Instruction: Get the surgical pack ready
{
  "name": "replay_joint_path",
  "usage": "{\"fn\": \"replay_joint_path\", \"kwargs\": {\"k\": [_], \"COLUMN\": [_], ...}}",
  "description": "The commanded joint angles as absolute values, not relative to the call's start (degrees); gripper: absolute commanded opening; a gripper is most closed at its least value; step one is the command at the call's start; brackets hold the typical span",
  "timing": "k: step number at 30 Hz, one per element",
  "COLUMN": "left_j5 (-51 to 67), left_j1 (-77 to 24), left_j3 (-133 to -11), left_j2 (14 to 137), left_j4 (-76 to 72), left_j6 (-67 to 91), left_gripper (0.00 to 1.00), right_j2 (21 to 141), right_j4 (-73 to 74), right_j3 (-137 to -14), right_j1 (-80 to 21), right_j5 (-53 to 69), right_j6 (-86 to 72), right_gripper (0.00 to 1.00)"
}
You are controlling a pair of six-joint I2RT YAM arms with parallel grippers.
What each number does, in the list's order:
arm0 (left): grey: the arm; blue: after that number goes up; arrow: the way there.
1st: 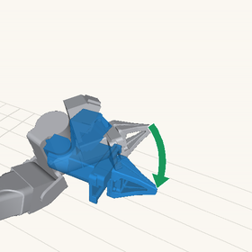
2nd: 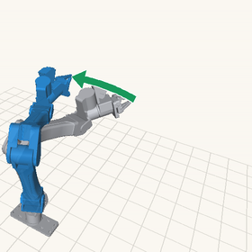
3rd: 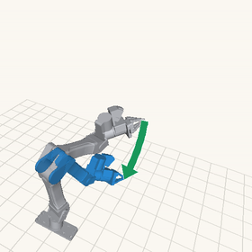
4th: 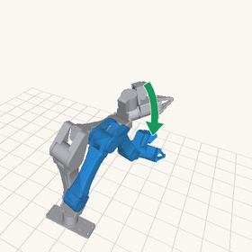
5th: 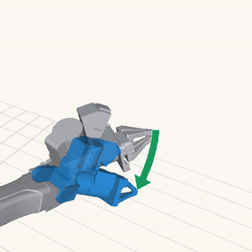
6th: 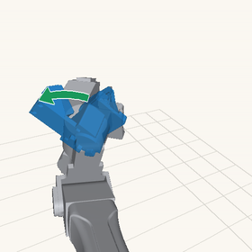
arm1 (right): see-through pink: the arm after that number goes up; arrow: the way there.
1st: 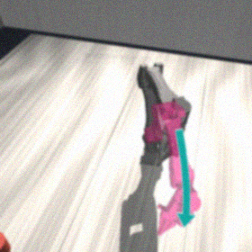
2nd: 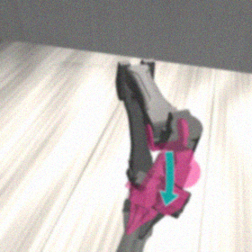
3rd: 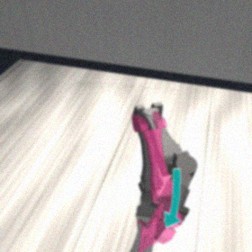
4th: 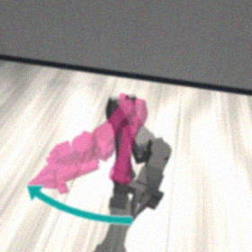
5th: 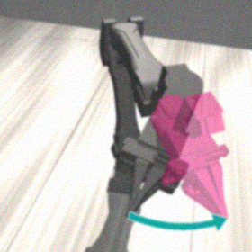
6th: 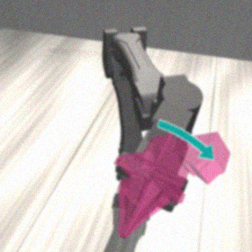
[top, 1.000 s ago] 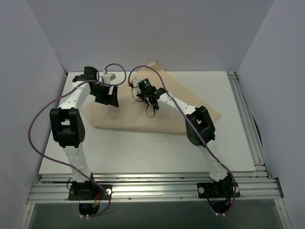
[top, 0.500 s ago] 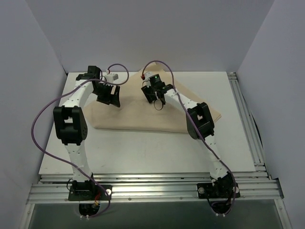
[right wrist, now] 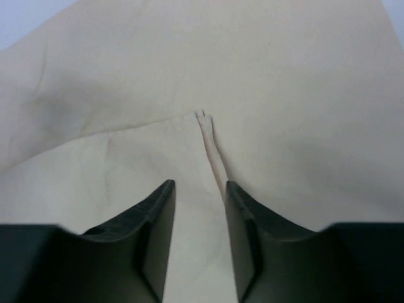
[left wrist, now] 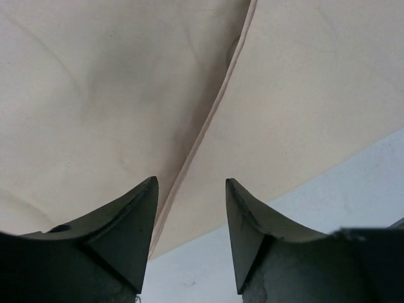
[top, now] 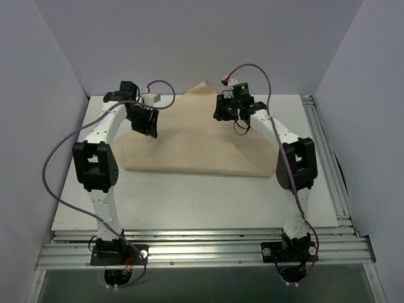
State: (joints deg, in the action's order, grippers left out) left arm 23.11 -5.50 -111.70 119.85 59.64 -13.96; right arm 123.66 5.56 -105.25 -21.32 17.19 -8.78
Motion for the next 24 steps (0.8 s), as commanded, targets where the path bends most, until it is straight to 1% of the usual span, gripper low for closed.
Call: {"fn": "replay_joint_path", "kwargs": {"k": [1,2,3,4,6,7,8,9,12,15,20,24], "left_j5": [20.0,18.9,18.1,17.1,15.0,15.4,16.8,20.3,25.0,26.3,26.7,29.7], "left_j1": [-9.0,-9.9,-12.1,-13.3,-16.0,-16.4,-16.7,-16.7,-16.2,-17.0,-17.8,-18.3], "left_j3": [-116.2,-117.1,-118.2,-119.7,-126.5,-129.5,-135.2,-137.4,-143.0,-146.7,-144.7,-144.6], "left_j2": [117.4,117.7,118.1,119.9,122.9,126.7,128.8,130.8,139.0,143.4,147.6,151.9], "left_j4": [61.3,61.5,61.9,62.0,63.7,64.2,64.9,64.4,60.5,58.0,53.9,54.8], "left_j6": [-13.9,-13.9,-13.9,-13.9,-13.7,-13.3,-12.0,-10.6,-6.3,-6.2,-6.8,-7.4], "left_gripper": [0.55,0.47,0.45,0.44,0.38,0.35,0.31,0.29,0.29,0.3,0.33,0.33], "right_j2": [113.6,112.7,112.4,113.0,117.1,118.9,120.7,123.9,129.6,134.9,141.1,143.4], "right_j4": [3.0,1.9,0.6,0.5,2.4,3.3,4.0,4.2,3.4,2.2,0.9,0.6], "right_j3": [-95.7,-94.0,-93.0,-93.5,-96.8,-100.9,-102.8,-104.1,-107.7,-111.2,-112.9,-112.1], "right_j1": [-21.1,-21.1,-21.0,-20.9,-21.0,-21.0,-21.0,-20.9,-20.8,-20.7,-20.2,-19.4], "right_j5": [20.8,21.6,22.5,24.7,26.7,29.4,31.1,32.6,36.6,40.6,44.7,46.8], "right_j6": [-13.9,-14.4,-14.7,-14.4,-13.3,-12.8,-12.0,-11.8,-11.5,-11.9,-11.8,-12.2], "right_gripper": [0.3,0.27,0.24,0.18,0.11,0.06,0.04,0.01,0.0,0.0,0.0,0.0]}}
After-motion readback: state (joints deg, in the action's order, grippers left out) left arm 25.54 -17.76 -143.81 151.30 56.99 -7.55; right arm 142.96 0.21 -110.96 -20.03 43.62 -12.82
